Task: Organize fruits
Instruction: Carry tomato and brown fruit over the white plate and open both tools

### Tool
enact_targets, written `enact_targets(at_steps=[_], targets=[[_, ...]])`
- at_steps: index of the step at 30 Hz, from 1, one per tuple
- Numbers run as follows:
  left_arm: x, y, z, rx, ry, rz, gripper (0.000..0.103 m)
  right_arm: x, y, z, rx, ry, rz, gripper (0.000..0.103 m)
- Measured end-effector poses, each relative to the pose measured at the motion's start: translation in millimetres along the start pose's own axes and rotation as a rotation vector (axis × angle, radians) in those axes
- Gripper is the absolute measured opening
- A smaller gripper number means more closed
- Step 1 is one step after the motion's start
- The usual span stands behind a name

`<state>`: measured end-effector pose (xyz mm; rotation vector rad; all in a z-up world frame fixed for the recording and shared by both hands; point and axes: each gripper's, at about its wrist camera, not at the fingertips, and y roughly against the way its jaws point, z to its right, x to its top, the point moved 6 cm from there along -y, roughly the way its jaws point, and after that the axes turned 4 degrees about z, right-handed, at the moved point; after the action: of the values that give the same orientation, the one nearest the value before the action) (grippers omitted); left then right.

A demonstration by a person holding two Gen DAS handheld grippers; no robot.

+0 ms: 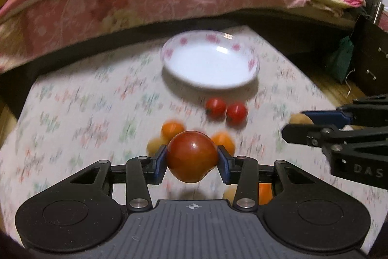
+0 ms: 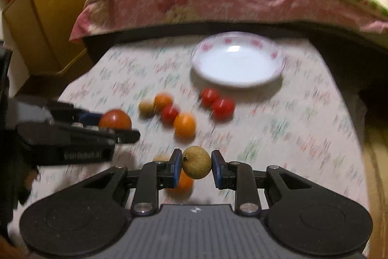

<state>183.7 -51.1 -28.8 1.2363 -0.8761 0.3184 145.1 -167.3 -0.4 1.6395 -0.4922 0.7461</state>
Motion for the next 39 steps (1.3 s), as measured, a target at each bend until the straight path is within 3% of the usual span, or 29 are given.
enact_targets(at_steps=[4, 7, 13, 21, 34, 39], targets=[[32.5, -20.5, 9.5, -0.003, -0.03, 0.034, 0.05, 27.7, -16.4, 17.8, -0.047, 0.036, 0.055, 0.027], [51.1, -39.2, 11.7, 0.001, -0.047, 0.047, 0.051, 40.6, -38.9, 38.9, -0.055, -0.004, 0.042, 0.027], [68.9, -79.5, 7.5, 0.027, -0.056, 0.029, 0.051, 73.3, -76.6, 61.3, -0.065, 0.006, 0.076, 0.027], [72.2, -104.7, 11.4, 0.046, -0.084, 0.012, 0.051, 70.8, -120.9, 86.4, -0.075, 0.012, 0.04, 0.027], [71.9, -105.7, 14.2, 0.072, -0.097, 0.012, 0.052, 79.3, -128.1, 88.8, -0.061, -0.012, 0.068, 0.027], [76.8, -103.2, 15.0, 0.079, -0.103, 0.03, 0.057, 80.0, -126.6, 89.7, -0.069, -0.015, 0.075, 0.028]])
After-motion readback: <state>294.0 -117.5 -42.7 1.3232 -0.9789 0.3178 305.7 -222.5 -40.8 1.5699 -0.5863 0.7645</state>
